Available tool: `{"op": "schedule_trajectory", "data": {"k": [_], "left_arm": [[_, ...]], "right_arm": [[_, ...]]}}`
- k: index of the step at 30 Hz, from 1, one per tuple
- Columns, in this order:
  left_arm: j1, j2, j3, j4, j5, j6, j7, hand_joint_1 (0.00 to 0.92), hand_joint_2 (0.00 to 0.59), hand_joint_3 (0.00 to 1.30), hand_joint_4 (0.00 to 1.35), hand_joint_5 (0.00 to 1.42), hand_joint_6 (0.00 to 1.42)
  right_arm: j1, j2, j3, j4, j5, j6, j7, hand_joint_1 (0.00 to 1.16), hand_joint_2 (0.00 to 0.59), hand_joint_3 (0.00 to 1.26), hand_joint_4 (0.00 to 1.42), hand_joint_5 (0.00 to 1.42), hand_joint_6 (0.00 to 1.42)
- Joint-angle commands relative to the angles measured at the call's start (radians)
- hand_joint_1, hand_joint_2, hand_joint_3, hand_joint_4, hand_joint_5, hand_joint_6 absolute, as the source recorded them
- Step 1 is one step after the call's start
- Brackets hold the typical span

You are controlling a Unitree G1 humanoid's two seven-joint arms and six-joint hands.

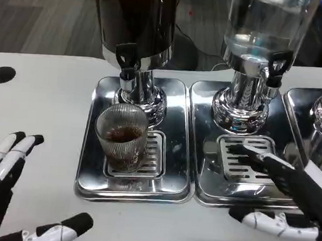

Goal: Grasp the cup under the faucet to collect the drink, then remove the cup.

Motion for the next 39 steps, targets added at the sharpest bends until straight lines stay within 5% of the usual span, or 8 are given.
{"op": "schedule_trajectory", "data": {"k": [1,10,20,27,39], "left_arm": [[-0.039,0.036,0.058,0.072,-0.037,-0.027,0.017,0.0,0.03,0.14,0.04,0.17,0.54],[-0.087,0.073,0.094,0.134,-0.059,-0.043,-0.005,0.0,0.034,0.15,0.04,0.16,0.54],[-0.099,0.091,0.081,0.128,-0.074,-0.056,-0.022,0.0,0.04,0.15,0.05,0.16,0.53],[-0.1,0.097,0.084,0.12,-0.081,-0.064,-0.038,0.0,0.041,0.16,0.06,0.17,0.53],[-0.086,0.099,0.108,0.1,-0.105,-0.082,-0.054,0.0,0.048,0.17,0.06,0.18,0.54]], "right_arm": [[-0.049,0.023,0.019,-0.004,-0.024,0.025,-0.018,0.64,0.139,0.18,0.09,0.12,0.08],[-0.068,0.057,0.045,-0.02,-0.084,0.053,-0.056,0.65,0.13,0.18,0.11,0.13,0.08],[-0.101,0.146,0.092,-0.043,-0.211,0.131,-0.182,0.66,0.115,0.18,0.12,0.16,0.1],[-0.188,0.221,0.148,0.018,-0.271,0.185,-0.253,0.67,0.11,0.17,0.12,0.16,0.1],[-0.312,0.277,0.222,0.176,-0.323,0.182,-0.304,0.67,0.101,0.17,0.11,0.15,0.08]]}}
